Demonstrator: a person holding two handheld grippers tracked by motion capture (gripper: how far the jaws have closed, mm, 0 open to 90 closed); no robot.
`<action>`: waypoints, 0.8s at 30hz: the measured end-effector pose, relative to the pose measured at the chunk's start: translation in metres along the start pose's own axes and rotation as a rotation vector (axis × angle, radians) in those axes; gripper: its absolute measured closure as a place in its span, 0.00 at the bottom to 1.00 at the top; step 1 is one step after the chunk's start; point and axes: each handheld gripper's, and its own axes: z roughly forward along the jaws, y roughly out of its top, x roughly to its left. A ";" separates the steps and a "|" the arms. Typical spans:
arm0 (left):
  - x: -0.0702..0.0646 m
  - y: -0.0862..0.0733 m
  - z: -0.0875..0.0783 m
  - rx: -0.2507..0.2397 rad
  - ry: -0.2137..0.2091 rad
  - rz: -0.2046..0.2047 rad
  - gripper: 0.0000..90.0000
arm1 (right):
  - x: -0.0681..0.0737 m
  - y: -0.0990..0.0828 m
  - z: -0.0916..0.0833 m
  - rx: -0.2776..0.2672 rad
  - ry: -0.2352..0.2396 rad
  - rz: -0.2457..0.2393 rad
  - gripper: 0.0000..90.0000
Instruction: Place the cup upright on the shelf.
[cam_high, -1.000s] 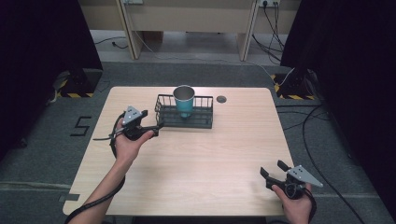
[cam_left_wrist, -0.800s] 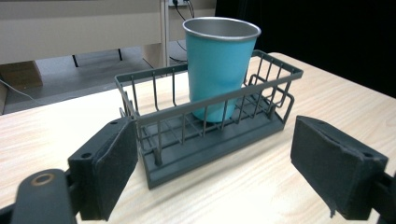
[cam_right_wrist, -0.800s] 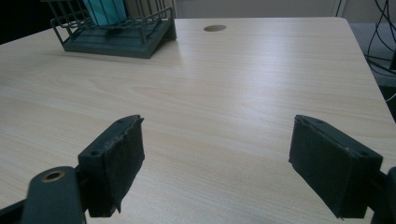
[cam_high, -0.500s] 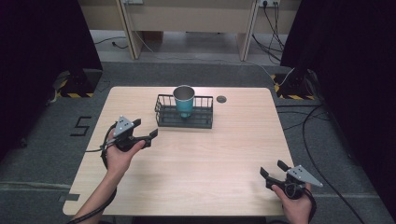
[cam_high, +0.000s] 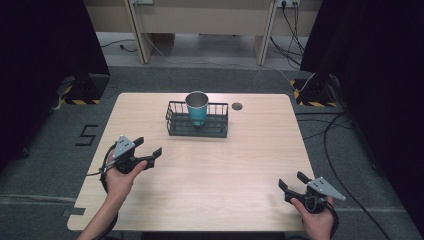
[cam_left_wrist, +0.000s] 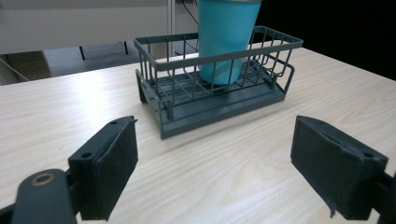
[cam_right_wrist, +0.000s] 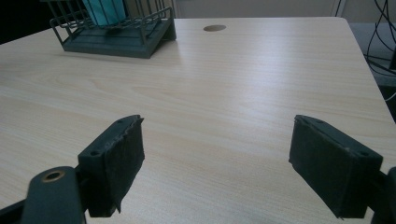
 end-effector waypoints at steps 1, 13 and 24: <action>0.000 -0.002 -0.003 -0.001 0.003 0.001 0.16 | 0.000 0.000 0.000 0.000 0.001 -0.002 0.21; 0.008 -0.027 -0.024 0.013 0.024 -0.012 0.16 | 0.000 0.000 0.000 0.001 0.000 -0.002 0.21; 0.011 -0.052 -0.040 0.006 0.058 -0.056 0.16 | 0.000 0.000 0.000 0.004 0.002 -0.007 0.21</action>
